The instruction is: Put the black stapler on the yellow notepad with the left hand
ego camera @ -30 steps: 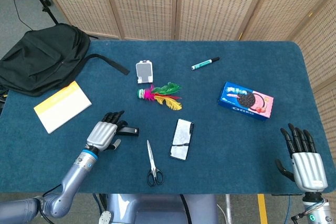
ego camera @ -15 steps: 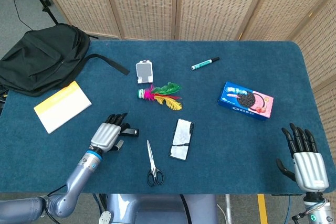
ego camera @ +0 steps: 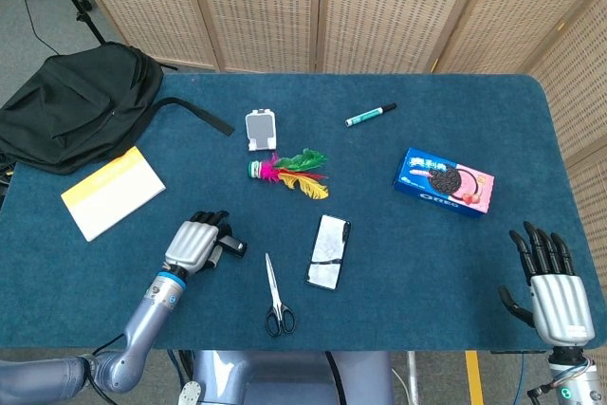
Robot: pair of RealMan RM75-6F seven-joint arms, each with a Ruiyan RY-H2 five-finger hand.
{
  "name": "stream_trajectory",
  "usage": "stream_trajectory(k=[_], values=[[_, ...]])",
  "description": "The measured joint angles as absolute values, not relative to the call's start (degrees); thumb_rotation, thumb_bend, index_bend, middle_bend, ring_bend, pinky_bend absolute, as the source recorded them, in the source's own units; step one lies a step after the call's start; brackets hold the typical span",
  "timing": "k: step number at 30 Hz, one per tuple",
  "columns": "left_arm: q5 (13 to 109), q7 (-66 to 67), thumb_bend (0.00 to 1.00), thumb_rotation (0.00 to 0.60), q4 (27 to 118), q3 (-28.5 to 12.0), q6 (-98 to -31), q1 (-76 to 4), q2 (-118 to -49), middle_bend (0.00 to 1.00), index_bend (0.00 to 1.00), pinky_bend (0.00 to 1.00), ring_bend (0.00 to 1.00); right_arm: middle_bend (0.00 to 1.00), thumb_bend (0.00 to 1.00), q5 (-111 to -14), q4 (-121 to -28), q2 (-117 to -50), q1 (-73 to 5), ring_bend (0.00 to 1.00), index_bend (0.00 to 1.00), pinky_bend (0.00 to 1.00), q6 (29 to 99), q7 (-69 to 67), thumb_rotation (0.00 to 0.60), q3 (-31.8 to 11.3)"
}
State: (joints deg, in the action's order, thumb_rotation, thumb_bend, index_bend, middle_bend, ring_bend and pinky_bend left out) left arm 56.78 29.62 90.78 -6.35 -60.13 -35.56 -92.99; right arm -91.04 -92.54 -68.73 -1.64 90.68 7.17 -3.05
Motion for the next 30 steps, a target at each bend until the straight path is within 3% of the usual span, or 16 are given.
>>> stream_trajectory(k=[9,30], values=[[60.1,27.1,0.63,0.600,90.2,-6.8,-62.6,-35.1,-94.0,0.37,0.74,0.28,0.31,0.00,0.33,-91.1,-92.4,-68.9,-1.7,0.00,0.07,0.00,90.7,7.1,0.600,-3.1],[62.1,25.7,0.63,0.600,87.3,-8.0,-63.1,-34.8,-87.2,0.37,0.74,0.28,0.31,0.00,0.32,-91.1,-92.6,-68.9,-1.8,0.00,0.07,0.00,90.5,7.6,0.600,-3.0]])
